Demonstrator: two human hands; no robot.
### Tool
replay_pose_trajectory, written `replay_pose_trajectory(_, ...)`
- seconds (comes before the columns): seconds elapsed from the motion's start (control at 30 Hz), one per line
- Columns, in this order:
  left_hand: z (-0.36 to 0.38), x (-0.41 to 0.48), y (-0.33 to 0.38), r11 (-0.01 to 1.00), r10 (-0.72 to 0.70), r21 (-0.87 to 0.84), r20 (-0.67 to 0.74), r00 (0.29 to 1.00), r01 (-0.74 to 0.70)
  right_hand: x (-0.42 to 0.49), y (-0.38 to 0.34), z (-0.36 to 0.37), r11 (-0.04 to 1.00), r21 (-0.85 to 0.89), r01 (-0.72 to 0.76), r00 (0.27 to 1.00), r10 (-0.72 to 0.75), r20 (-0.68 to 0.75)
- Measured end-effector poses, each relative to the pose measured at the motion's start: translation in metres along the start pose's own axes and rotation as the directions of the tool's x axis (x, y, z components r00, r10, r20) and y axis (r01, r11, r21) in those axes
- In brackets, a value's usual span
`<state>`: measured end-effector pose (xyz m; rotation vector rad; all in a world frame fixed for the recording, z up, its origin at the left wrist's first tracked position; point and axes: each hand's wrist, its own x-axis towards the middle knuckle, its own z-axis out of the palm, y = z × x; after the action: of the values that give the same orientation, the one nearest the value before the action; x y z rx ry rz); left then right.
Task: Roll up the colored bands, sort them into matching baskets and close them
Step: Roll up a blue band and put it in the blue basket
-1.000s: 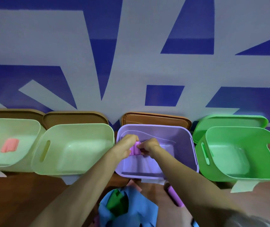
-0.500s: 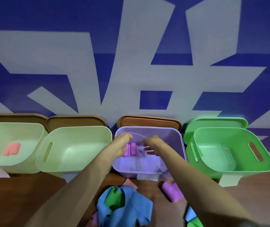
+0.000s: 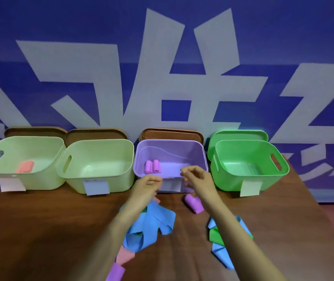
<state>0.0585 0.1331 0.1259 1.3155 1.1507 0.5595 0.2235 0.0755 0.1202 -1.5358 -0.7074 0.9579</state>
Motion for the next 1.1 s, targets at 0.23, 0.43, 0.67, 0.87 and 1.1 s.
replay_pose_trajectory(0.23,-0.001,-0.012,-0.115,0.785,0.328,0.604,-0.216,0.920,-0.138,-0.025,0.108,0.031,0.883,-0.446,0.148,0.985,-0.091,0.147)
replay_pose_trajectory(0.43,0.013,-0.018,-0.177,0.773,0.291,0.621,-0.162,0.943,-0.131,-0.029,0.181,0.055,0.677,-0.661,0.323,0.946,-0.222,0.235)
replay_pose_trajectory(0.67,0.004,-0.017,-0.182,0.844,0.405,0.484,-0.290,0.867,-0.232,-0.032,0.200,0.042,0.867,-0.285,0.408,0.913,-0.391,0.118)
replay_pose_trajectory(0.87,-0.004,-0.026,-0.187,0.730,0.439,0.603,-0.052,0.897,-0.322,-0.038,0.192,0.027,0.943,0.199,0.268,0.962,-0.274,0.001)
replay_pose_trajectory(1.1,0.015,-0.068,-0.173,0.389,0.639,0.830,0.070,0.766,-0.401,-0.097,0.130,0.006,0.888,0.338,0.310,0.935,-0.349,0.058)
